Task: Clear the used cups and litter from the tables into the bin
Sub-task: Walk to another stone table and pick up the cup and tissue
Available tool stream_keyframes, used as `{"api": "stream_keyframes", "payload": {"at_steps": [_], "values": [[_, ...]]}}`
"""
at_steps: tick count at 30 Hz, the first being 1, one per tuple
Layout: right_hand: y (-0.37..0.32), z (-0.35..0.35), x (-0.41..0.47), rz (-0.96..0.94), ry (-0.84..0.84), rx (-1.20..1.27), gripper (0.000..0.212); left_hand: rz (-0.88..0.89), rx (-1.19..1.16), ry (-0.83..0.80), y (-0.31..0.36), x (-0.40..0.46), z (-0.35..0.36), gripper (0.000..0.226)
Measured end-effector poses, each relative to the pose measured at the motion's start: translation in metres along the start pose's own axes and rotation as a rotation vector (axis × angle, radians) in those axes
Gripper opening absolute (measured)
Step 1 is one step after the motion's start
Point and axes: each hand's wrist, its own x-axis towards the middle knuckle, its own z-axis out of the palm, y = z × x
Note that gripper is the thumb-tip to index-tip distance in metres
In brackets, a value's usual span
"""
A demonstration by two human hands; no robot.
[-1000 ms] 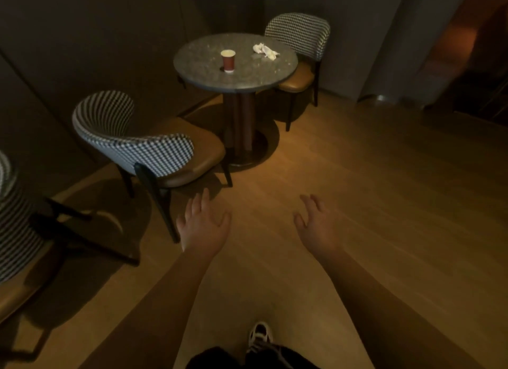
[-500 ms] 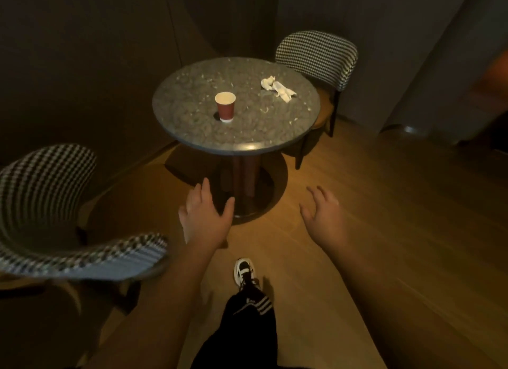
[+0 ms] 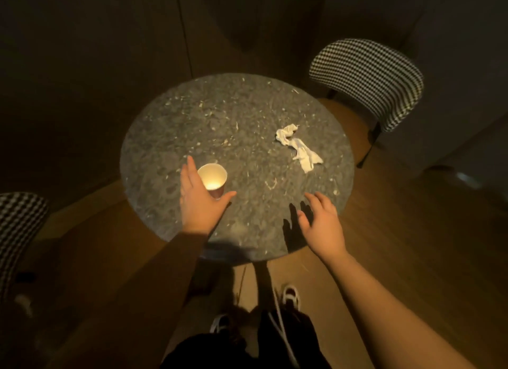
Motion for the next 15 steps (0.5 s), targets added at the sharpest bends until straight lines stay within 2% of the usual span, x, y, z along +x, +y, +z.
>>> {"api": "stream_keyframes", "payload": {"at_steps": [2,6,8,12,15], "values": [[0.015,-0.002,0.044,-0.033,-0.045,-0.002,0.05,-0.065,0.001,0.019,0.007,0.021,0.023,0.119],[0.049,-0.007,0.137,-0.11,-0.071,-0.013,0.051,-0.204,0.081,0.091,0.022,0.055,0.061,0.088],[0.064,-0.009,0.18,-0.16,-0.094,-0.03,0.057,-0.227,0.075,0.144,0.037,0.062,0.075,0.08],[0.081,-0.006,0.245,-0.372,-0.226,-0.169,0.076,-0.199,0.06,0.213,0.07,0.07,0.097,0.081],[0.086,0.001,0.265,-0.52,-0.323,-0.314,0.076,-0.158,0.07,0.194,0.086,0.072,0.106,0.082]]}}
